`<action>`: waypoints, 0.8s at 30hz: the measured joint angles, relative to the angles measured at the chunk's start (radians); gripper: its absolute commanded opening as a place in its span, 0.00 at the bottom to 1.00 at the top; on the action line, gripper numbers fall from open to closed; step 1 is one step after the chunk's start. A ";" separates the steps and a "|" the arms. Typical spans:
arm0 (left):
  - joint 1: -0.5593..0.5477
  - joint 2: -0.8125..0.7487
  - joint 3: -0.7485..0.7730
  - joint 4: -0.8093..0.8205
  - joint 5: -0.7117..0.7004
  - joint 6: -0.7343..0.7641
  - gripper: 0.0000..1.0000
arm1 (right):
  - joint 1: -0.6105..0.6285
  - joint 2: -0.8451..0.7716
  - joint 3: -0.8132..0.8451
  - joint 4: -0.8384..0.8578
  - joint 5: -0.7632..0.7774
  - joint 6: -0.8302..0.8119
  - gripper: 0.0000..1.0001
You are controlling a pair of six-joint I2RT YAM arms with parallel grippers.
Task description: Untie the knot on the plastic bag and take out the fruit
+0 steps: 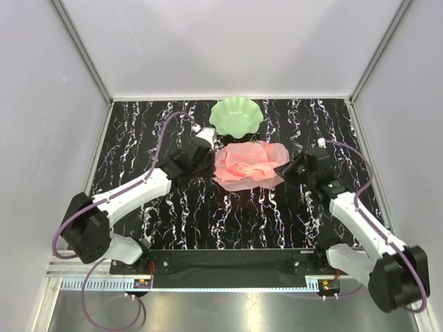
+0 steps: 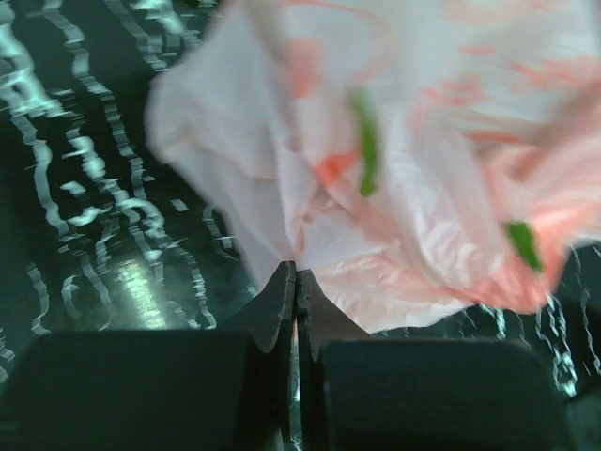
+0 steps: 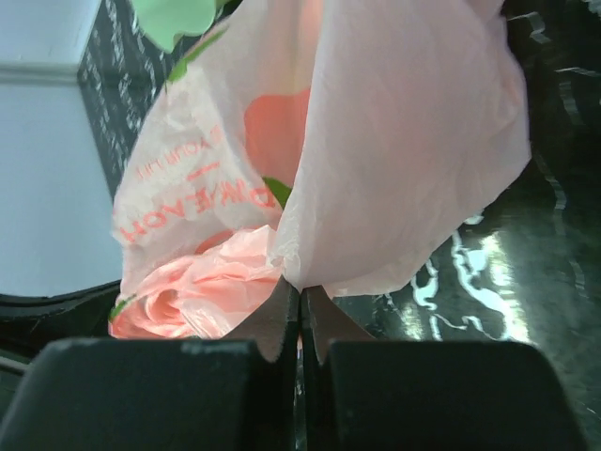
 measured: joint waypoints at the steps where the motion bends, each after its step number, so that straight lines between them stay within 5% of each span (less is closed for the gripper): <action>1: 0.018 -0.013 -0.018 0.006 -0.018 -0.014 0.00 | 0.000 -0.030 0.000 -0.031 0.031 0.000 0.00; 7: 0.125 -0.095 -0.150 0.015 -0.079 -0.114 0.00 | -0.003 -0.101 -0.008 -0.180 0.204 0.023 0.00; 10: 0.143 -0.158 -0.220 0.038 -0.082 -0.158 0.00 | -0.003 -0.103 -0.035 -0.198 0.232 0.039 0.08; 14: 0.145 -0.265 -0.297 0.103 -0.046 -0.167 0.02 | -0.005 -0.102 -0.062 -0.180 0.216 0.019 0.31; 15: 0.148 -0.285 -0.307 0.123 -0.026 -0.167 0.06 | -0.008 -0.102 -0.066 -0.169 0.196 0.003 0.47; 17: 0.150 -0.311 -0.321 0.171 0.023 -0.157 0.35 | -0.009 -0.099 -0.066 -0.142 0.143 -0.045 0.63; 20: 0.144 -0.342 -0.329 0.219 0.099 -0.156 0.71 | -0.010 -0.106 -0.066 -0.117 0.085 -0.092 0.71; 24: 0.127 -0.430 -0.330 0.239 0.160 -0.165 0.86 | -0.010 -0.161 -0.066 -0.128 0.037 -0.150 0.74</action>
